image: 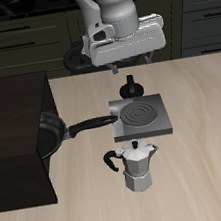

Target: Place the moka pot on the stove and turn on the stove

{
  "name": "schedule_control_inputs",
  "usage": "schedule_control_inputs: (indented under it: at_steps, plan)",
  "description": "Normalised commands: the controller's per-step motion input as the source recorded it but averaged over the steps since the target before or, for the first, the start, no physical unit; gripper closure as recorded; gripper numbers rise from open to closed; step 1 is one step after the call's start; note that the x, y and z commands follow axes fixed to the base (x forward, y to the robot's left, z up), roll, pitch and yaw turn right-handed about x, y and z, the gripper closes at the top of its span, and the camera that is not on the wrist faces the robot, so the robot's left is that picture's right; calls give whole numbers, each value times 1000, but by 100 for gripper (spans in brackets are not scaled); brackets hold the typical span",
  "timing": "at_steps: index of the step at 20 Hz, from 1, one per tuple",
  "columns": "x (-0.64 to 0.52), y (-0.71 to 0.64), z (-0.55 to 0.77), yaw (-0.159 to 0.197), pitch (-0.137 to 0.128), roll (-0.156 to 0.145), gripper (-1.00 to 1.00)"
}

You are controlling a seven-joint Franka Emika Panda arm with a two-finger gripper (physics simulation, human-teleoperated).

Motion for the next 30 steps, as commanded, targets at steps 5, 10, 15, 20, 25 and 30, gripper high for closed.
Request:
schedule_control_inputs:
  at_steps: [5,10,15,20,25,30]
  plan:
    - [200,217,22,4,-9,10,-100]
    - [218,94,130,-19,-3,-9,-100]
    - [224,-55,78,-5,-10,-12,-100]
    - [320,-88,-12,5,-13,-12,-100]
    - [307,-87,-83,-14,6,-13,-100]
    - [304,-72,-175,-31,27,-14,-100]
